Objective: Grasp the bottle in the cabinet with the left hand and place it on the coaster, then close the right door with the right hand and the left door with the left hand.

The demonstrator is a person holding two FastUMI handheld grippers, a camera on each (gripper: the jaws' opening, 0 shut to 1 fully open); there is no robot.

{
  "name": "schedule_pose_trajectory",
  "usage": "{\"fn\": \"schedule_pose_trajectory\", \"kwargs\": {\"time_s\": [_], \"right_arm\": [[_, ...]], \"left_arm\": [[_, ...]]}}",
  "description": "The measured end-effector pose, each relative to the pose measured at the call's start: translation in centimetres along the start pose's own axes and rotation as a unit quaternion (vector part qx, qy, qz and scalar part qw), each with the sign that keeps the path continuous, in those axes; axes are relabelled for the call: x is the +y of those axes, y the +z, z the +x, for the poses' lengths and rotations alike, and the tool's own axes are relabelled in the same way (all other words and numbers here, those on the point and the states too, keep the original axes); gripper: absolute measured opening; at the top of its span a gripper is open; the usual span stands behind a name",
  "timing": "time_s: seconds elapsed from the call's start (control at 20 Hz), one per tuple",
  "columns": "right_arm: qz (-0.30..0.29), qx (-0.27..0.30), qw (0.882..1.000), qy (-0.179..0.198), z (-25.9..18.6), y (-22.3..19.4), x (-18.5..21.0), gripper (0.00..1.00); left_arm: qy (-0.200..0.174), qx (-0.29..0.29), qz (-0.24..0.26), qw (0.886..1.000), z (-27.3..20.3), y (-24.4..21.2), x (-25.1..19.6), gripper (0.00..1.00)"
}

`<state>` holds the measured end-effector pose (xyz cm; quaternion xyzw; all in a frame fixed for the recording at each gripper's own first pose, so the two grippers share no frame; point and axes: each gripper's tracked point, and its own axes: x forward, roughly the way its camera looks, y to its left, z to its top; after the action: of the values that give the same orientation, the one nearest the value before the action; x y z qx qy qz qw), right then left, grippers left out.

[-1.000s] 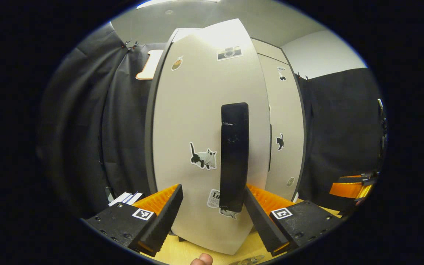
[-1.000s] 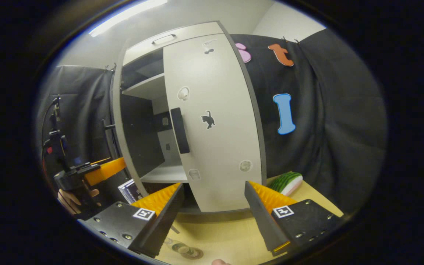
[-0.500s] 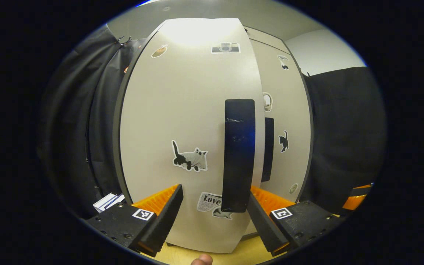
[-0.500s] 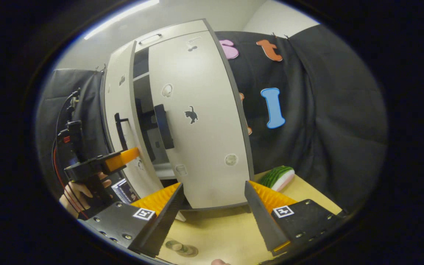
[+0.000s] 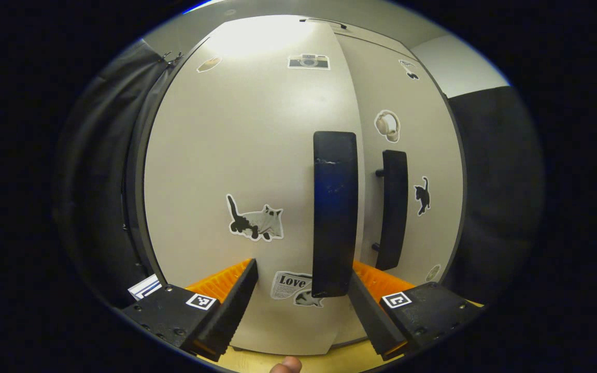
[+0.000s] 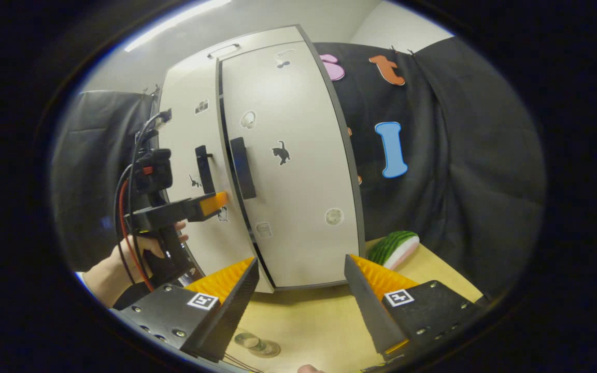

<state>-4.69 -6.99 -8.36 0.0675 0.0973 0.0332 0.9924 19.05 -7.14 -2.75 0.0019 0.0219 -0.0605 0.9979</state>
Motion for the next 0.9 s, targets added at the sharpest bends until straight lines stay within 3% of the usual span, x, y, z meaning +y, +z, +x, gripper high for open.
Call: {"fn": "schedule_pose_trajectory", "kwargs": {"time_s": [0.45,0.65,0.9], "right_arm": [[0.006,-0.007,1.0,-0.015,-1.8,0.3,-1.7,1.0],[0.005,-0.012,1.0,-0.013,-2.1,0.8,-1.9,1.0],[0.003,-0.012,1.0,0.003,-2.2,1.2,-1.1,1.0]], "left_arm": [[0.049,0.008,0.01,0.999,0.6,-0.6,-0.1,1.0],[0.052,0.035,-0.011,0.998,0.3,-2.3,0.0,1.0],[0.037,0.015,-0.014,0.999,-2.4,-0.1,-0.5,1.0]]}}
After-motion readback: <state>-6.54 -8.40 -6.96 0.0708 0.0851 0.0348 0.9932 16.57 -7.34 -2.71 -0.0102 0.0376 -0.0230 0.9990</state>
